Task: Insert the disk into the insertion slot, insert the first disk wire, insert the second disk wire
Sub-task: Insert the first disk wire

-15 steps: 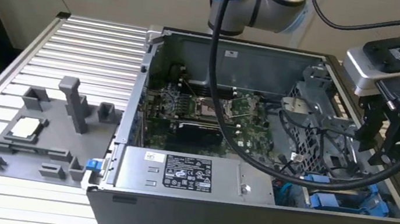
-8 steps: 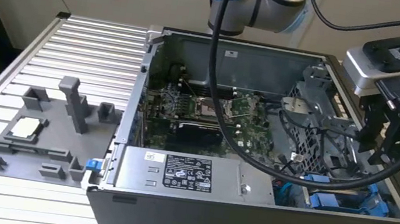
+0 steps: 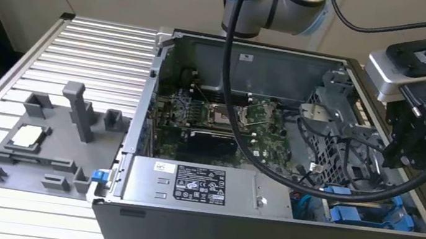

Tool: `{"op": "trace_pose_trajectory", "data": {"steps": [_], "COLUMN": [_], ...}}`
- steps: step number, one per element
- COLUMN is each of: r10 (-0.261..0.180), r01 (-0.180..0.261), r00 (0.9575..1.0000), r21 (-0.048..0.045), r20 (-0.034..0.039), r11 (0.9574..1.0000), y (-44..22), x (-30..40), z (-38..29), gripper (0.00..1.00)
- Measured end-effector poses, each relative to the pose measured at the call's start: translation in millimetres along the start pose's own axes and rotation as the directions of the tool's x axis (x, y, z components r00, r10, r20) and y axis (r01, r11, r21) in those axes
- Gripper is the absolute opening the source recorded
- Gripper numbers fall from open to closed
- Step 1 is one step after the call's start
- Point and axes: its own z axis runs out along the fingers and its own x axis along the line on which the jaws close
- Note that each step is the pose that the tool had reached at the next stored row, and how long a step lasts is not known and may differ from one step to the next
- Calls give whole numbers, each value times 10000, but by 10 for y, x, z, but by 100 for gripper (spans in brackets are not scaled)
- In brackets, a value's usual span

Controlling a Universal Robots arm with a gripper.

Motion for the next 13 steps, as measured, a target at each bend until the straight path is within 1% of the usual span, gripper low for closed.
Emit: {"op": "trace_pose_trajectory", "data": {"steps": [2, 4, 5, 7, 8, 9, 10, 13], "r10": [-5, -29, -40, -67, -74, -76, -75, -62], "r01": [5, 28, 39, 63, 67, 67, 64, 44], "r00": [10000, 9999, 9998, 9995, 9994, 9994, 9994, 9995], "r21": [-3, -39, -73, -161, -212, -265, -324, -528], "r20": [-18, -122, -177, -294, -328, -343, -342, -323], "r11": [10000, 10000, 10000, 9999, 9998, 9996, 9995, 9986], "y": [0, -8, -14, -33, -45, -59, -73, -104], "x": [-1, 0, 2, 4, 6, 7, 9, 13], "z": [1, 2, 5, 12, 19, 25, 32, 57], "gripper": [19, 19, 19, 19, 19, 19, 19, 19]}}
